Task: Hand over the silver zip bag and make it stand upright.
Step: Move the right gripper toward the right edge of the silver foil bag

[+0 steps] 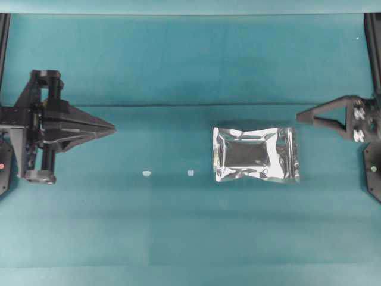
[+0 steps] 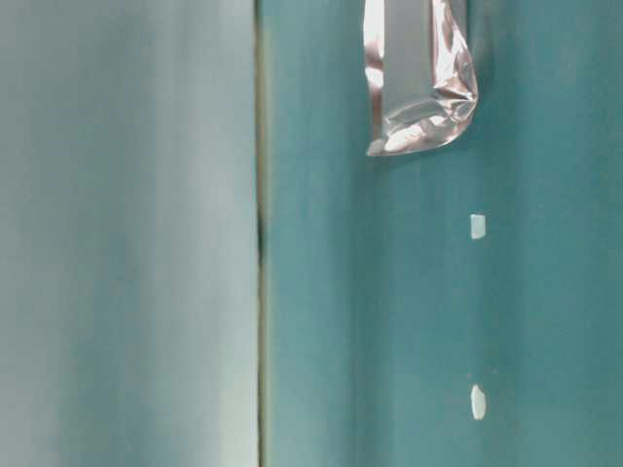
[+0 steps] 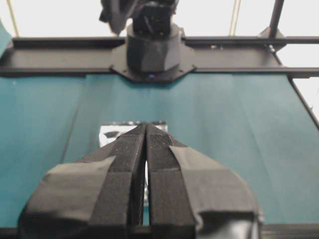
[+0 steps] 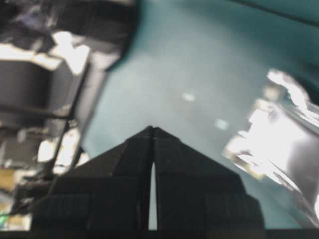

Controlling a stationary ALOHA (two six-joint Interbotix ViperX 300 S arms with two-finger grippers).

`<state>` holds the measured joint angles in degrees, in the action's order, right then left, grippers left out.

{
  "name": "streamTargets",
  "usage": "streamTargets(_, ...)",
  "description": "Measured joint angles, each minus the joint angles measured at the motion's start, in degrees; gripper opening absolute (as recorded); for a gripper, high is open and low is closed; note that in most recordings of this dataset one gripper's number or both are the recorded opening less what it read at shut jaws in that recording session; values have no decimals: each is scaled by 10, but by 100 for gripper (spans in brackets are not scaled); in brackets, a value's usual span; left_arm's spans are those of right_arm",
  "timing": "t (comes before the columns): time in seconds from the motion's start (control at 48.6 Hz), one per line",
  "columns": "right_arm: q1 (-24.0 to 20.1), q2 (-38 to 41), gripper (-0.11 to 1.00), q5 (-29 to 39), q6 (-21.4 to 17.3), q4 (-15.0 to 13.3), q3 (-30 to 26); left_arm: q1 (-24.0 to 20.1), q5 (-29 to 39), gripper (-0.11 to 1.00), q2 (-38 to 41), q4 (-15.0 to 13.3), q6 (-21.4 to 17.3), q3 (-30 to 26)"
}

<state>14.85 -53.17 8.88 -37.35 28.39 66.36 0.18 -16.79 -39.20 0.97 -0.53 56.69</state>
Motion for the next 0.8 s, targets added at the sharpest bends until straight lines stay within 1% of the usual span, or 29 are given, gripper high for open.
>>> streamTargets(0.082, 22, 0, 0, 47, -15, 0, 5, 1, 0, -1, 0, 0, 1, 0)
streamTargets(0.206, 25, -2, 1, 106, -27, 1, 11, 1, 4, -1, 0, 0, 2, 0)
streamTargets(0.288, 25, -9, 6, 132, -35, 1, 11, 0, 11, -1, 0, 0, -1, 0)
streamTargets(0.329, 25, -11, 12, 144, -40, 1, 11, 0, 16, -1, 0, 0, -1, 0)
streamTargets(0.371, 25, -12, 21, 155, -45, 4, 12, 0, 19, -1, 0, 0, 0, 0)
streamTargets(0.453, 25, -12, 44, 163, -60, 5, 15, -2, 22, -1, 1, 0, -1, -1)
streamTargets(0.535, 26, -8, 69, 167, -90, 7, 25, -6, 23, -1, 2, 0, 2, -1)
streamTargets(0.618, 25, 2, 88, 163, -112, 7, 40, -7, 23, -1, 2, 0, 1, -1)
streamTargets(0.679, 26, 7, 93, 154, -119, 8, 48, -8, 22, -1, 2, 0, 1, -1)
streamTargets(0.803, 25, 18, 89, 127, -122, 11, 65, -11, 25, -1, 2, 0, 1, 0)
